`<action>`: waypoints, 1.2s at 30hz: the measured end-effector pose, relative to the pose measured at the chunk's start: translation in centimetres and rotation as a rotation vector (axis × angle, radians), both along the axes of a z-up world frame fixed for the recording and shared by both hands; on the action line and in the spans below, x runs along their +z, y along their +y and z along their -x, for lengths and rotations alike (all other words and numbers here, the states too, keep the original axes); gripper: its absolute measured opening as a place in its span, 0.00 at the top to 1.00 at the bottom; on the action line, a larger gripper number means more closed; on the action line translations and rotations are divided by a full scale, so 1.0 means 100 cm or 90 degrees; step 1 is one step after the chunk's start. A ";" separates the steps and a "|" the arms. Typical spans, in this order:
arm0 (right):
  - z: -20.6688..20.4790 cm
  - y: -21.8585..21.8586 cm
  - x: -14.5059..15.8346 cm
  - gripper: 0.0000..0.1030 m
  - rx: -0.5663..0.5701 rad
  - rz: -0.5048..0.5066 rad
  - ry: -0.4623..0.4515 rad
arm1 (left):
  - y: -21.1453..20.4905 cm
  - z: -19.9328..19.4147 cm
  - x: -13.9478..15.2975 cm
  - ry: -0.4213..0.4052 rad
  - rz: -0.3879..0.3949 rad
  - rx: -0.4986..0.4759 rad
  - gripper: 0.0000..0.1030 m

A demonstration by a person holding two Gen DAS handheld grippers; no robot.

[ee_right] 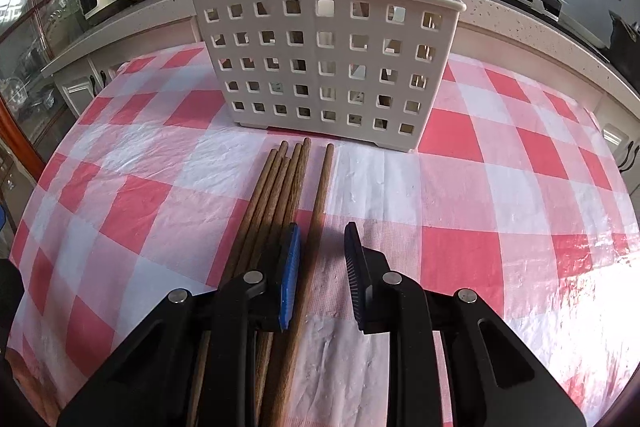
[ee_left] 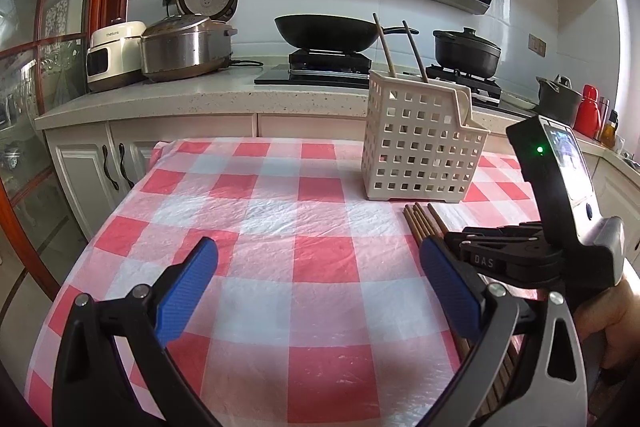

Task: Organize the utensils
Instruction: 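Lower the right tool to the chopstick bundle and grasp one chopstick, then grasp another chopstick with the left tool while the right tool holds its chopstick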

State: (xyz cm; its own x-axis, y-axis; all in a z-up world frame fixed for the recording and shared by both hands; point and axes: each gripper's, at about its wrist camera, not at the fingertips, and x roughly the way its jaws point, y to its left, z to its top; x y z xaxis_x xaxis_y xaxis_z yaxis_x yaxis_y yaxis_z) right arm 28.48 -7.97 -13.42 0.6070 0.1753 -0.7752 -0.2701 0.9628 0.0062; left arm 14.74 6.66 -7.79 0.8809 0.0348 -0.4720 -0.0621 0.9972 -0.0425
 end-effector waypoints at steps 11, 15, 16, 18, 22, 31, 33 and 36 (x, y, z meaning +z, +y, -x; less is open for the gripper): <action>0.015 -0.031 0.002 0.93 -0.007 -0.029 -0.016 | -0.011 -0.019 -0.004 0.061 -0.012 -0.014 0.07; 0.025 -0.055 0.011 0.93 -0.013 -0.059 -0.028 | -0.023 -0.049 -0.011 0.121 -0.010 -0.038 0.21; 0.027 -0.061 0.013 0.93 -0.017 -0.063 -0.033 | -0.027 -0.057 -0.013 0.136 -0.007 -0.044 0.25; 0.031 -0.072 0.015 0.93 -0.022 -0.075 -0.036 | -0.037 -0.072 -0.019 0.163 -0.002 -0.057 0.32; 0.037 -0.091 0.017 0.93 -0.027 -0.098 -0.040 | -0.055 -0.091 -0.032 0.195 0.005 -0.072 0.47; 0.041 -0.111 0.017 0.93 -0.018 -0.144 -0.039 | -0.072 -0.111 -0.048 0.236 -0.007 -0.052 0.50; 0.041 -0.111 0.016 0.93 -0.015 -0.151 -0.038 | -0.072 -0.112 -0.048 0.236 -0.010 -0.045 0.50; 0.041 -0.110 0.015 0.93 -0.009 -0.158 -0.034 | -0.072 -0.114 -0.048 0.238 -0.015 -0.043 0.50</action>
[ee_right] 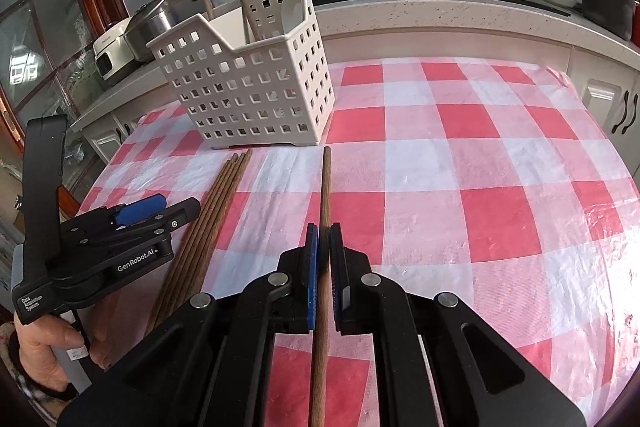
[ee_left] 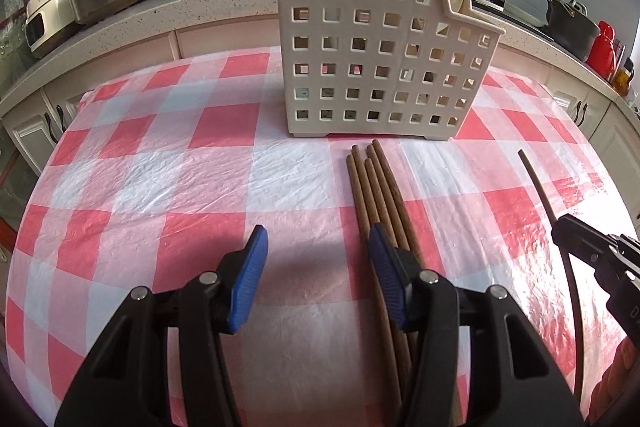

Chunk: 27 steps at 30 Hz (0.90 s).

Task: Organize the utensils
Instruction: 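Grasp another chopstick with the left tool while the right tool holds its chopstick, then lift both chopsticks upright and carry them over the basket with both tools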

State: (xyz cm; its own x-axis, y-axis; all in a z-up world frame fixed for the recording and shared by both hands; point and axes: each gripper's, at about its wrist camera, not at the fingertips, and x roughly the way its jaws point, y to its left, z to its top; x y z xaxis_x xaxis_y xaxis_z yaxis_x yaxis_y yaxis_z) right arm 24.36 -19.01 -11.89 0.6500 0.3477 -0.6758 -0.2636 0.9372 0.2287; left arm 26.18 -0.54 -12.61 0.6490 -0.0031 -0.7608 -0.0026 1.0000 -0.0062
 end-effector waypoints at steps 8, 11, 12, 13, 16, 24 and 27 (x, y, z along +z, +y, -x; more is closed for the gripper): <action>-0.001 -0.003 -0.003 0.93 -0.004 0.005 0.006 | -0.015 -0.007 -0.002 0.027 -0.032 -0.019 0.61; -0.001 -0.004 -0.002 0.93 -0.006 0.004 0.006 | -0.015 -0.007 -0.002 0.027 -0.027 -0.023 0.67; -0.001 -0.004 -0.003 0.93 -0.007 0.005 0.006 | -0.016 -0.006 -0.002 0.025 -0.031 -0.031 0.77; -0.001 -0.004 -0.003 0.93 -0.007 0.006 0.007 | -0.018 -0.005 -0.002 0.023 -0.036 -0.038 0.86; -0.003 -0.003 -0.006 0.93 -0.010 0.008 0.011 | -0.024 -0.003 -0.003 0.013 -0.051 -0.052 0.93; 0.000 -0.005 0.001 0.93 -0.016 -0.003 -0.011 | -0.013 0.006 0.004 -0.014 -0.016 -0.048 0.95; 0.002 -0.005 0.009 0.93 -0.017 -0.012 -0.024 | -0.007 0.016 0.017 -0.033 -0.002 -0.045 0.95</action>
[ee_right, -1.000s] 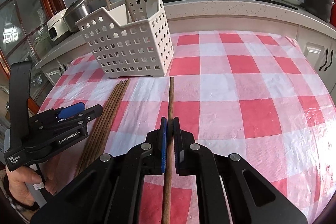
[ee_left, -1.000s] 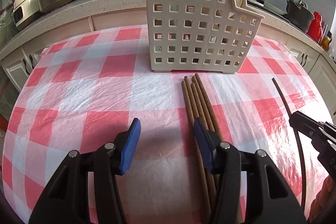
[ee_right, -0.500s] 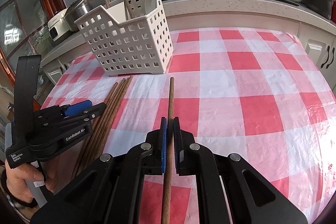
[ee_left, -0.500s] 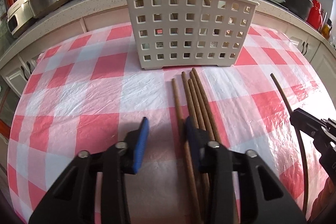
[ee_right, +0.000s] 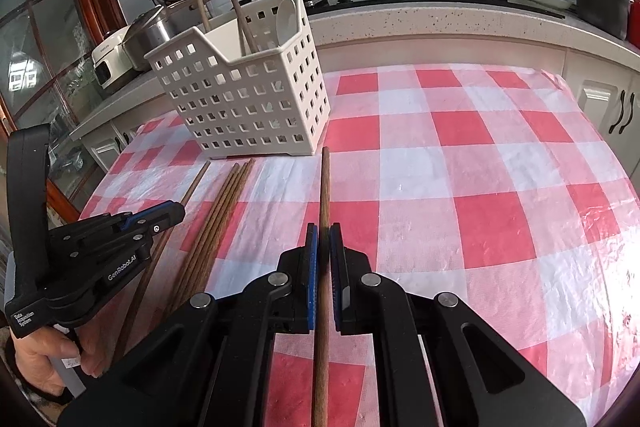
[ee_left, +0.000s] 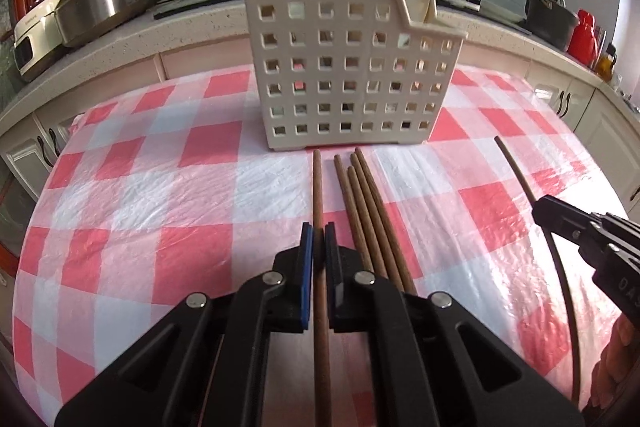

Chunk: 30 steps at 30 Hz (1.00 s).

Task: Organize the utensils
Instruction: 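Lift both chopsticks upright and carry them over the basket with both tools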

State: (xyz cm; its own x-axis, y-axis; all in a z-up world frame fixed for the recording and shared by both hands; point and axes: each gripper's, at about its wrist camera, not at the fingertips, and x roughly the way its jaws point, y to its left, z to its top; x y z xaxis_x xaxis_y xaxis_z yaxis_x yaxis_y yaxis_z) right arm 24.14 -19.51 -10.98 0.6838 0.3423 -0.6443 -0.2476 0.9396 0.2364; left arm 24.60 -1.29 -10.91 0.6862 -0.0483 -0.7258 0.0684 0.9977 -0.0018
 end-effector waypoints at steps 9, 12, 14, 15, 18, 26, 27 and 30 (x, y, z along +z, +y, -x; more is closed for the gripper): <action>0.021 0.006 0.041 0.93 0.011 -0.015 -0.081 | 0.020 0.039 0.060 -0.089 0.055 -0.004 0.94; 0.032 0.008 0.053 0.93 0.016 -0.014 -0.106 | 0.022 0.057 0.078 -0.128 0.057 -0.007 0.94; 0.040 0.009 0.061 0.93 0.020 -0.011 -0.123 | 0.021 0.070 0.088 -0.157 0.050 -0.007 0.94; 0.044 0.009 0.064 0.93 0.020 -0.009 -0.129 | 0.021 0.075 0.092 -0.168 0.048 -0.007 0.94; 0.059 0.009 0.076 0.93 0.021 -0.004 -0.158 | 0.022 0.094 0.101 -0.202 0.043 -0.007 0.94; 0.097 0.011 0.097 0.93 0.025 0.008 -0.218 | 0.012 0.143 0.118 -0.269 0.027 -0.019 0.94; 0.100 0.012 0.099 0.93 0.024 0.010 -0.224 | 0.011 0.149 0.120 -0.275 0.026 -0.020 0.94; 0.110 0.014 0.102 0.93 0.026 0.018 -0.237 | 0.011 0.160 0.123 -0.287 0.026 -0.020 0.94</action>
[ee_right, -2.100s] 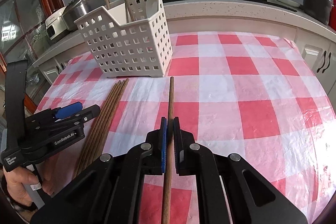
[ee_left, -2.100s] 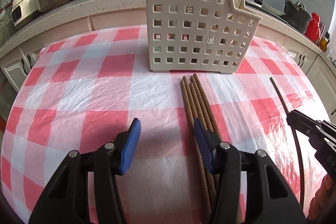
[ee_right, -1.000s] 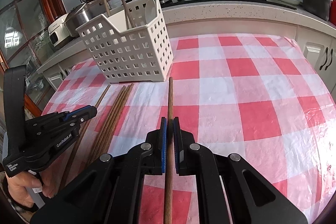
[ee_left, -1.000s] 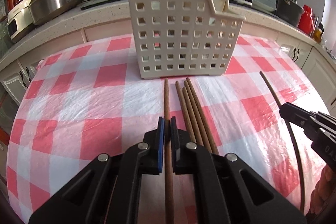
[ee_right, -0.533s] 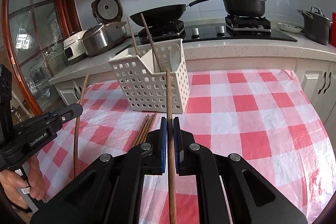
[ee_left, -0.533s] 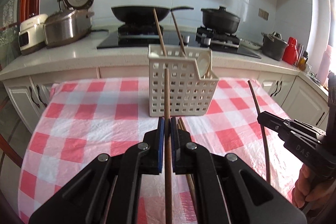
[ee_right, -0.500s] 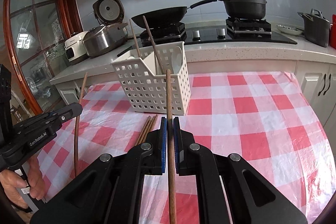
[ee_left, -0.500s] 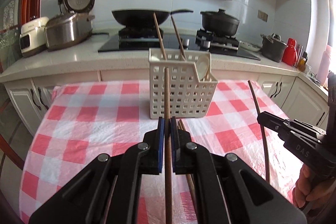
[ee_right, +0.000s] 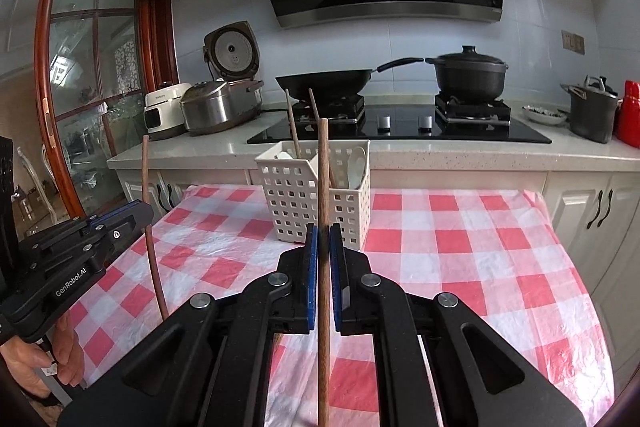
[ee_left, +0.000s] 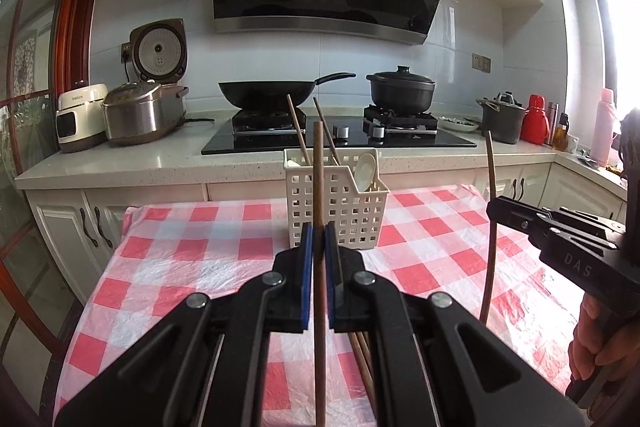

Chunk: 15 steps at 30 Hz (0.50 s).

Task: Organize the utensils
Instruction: 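Lift both chopsticks upright and carry them over the basket with both tools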

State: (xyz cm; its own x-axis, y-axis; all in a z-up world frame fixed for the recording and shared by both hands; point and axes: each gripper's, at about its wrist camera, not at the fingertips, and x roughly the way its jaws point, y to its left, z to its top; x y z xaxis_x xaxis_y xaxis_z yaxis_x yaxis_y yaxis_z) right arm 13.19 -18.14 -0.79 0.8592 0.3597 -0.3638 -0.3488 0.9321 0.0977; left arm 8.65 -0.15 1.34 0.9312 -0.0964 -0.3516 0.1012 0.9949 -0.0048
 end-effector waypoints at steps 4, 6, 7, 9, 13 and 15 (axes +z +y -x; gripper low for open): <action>0.011 -0.003 0.002 0.93 -0.008 -0.002 -0.012 | 0.001 0.012 0.000 -0.017 -0.002 0.005 0.94; 0.015 -0.004 0.003 0.93 -0.009 -0.001 -0.018 | 0.001 0.015 0.001 -0.018 -0.001 0.002 0.94; 0.016 -0.005 0.004 0.93 -0.010 -0.002 -0.020 | 0.000 0.017 0.002 -0.020 -0.002 0.001 0.94; 0.019 -0.006 0.005 0.93 -0.010 -0.002 -0.024 | 0.000 0.018 0.003 -0.024 -0.004 0.001 0.94; 0.021 -0.006 0.006 0.93 -0.010 -0.002 -0.027 | -0.001 0.020 0.002 -0.027 -0.004 0.002 0.94; 0.021 -0.006 0.006 0.93 -0.009 -0.003 -0.027 | 0.001 0.019 0.002 -0.027 -0.001 0.004 0.94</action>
State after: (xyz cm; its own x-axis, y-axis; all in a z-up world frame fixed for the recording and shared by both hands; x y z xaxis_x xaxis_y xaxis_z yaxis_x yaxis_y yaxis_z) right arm 11.07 -18.76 -0.16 0.8787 0.3497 -0.3249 -0.3400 0.9363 0.0880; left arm 6.75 -0.03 1.54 0.9455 -0.0907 -0.3127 0.0957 0.9954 0.0006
